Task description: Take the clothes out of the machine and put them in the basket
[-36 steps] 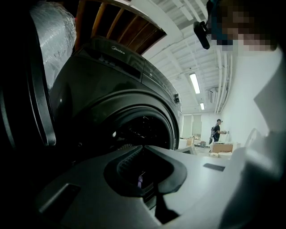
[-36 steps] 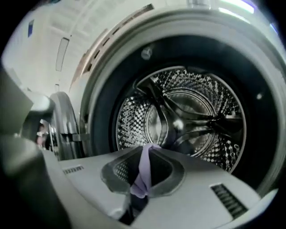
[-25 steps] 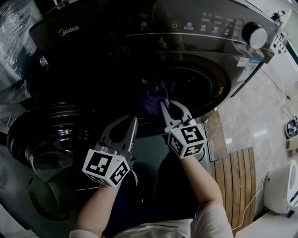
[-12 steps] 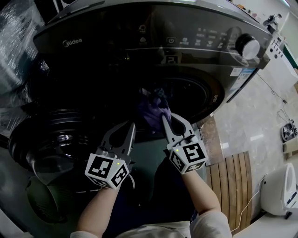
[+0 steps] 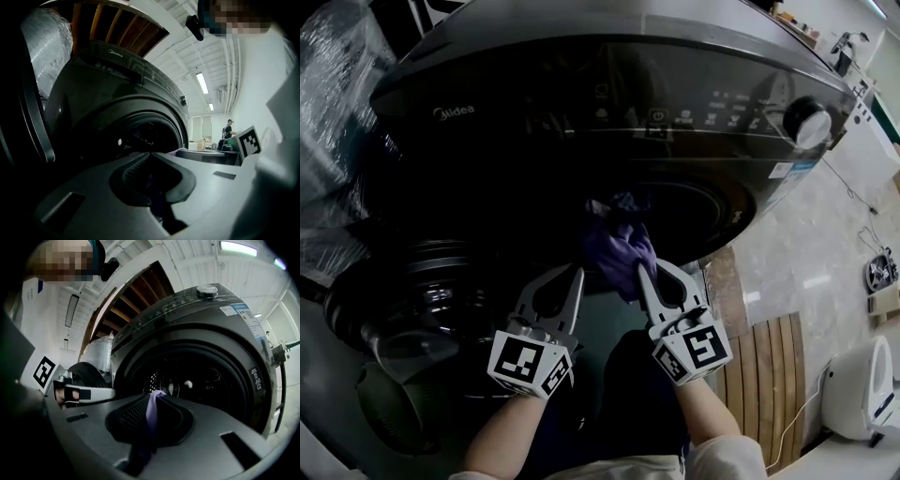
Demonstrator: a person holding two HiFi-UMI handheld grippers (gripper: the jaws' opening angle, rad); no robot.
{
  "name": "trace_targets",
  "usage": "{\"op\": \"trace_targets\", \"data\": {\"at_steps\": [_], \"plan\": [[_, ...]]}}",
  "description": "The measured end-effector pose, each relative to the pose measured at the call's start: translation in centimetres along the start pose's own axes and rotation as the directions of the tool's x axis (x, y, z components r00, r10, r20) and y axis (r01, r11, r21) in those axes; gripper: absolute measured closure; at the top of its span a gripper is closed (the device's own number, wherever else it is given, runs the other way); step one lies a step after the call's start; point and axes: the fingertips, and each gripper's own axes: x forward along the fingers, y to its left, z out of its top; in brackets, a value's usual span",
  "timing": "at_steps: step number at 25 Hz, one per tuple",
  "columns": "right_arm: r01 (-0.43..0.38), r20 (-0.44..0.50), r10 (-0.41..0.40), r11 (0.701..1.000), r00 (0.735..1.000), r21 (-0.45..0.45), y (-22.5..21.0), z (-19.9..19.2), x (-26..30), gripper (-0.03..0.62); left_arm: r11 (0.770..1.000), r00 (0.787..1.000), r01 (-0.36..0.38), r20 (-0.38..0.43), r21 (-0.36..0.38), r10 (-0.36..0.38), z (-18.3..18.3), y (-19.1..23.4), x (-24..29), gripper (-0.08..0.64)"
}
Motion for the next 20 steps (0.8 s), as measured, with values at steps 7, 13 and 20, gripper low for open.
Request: {"op": "trace_targets", "data": {"at_steps": [7, 13, 20], "plan": [[0.009, -0.002, -0.009, 1.000, 1.000, 0.000, 1.1, 1.6, 0.0, 0.560, 0.992, 0.990, -0.105, 0.107, 0.072, 0.097, 4.0, 2.5, -2.3, 0.538], [0.027, 0.005, -0.027, 1.000, 1.000, -0.013, 2.5, 5.8, -1.9, 0.560, 0.993, 0.992, -0.047, 0.124, 0.105, 0.034, 7.4, 1.4, -2.0, 0.538], [0.036, -0.045, -0.035, 0.999, 0.998, 0.014, 4.6, 13.8, -2.7, 0.560, 0.984, 1.000, -0.001, 0.021, 0.177, -0.003, 13.8, 1.3, -3.6, 0.538]]}}
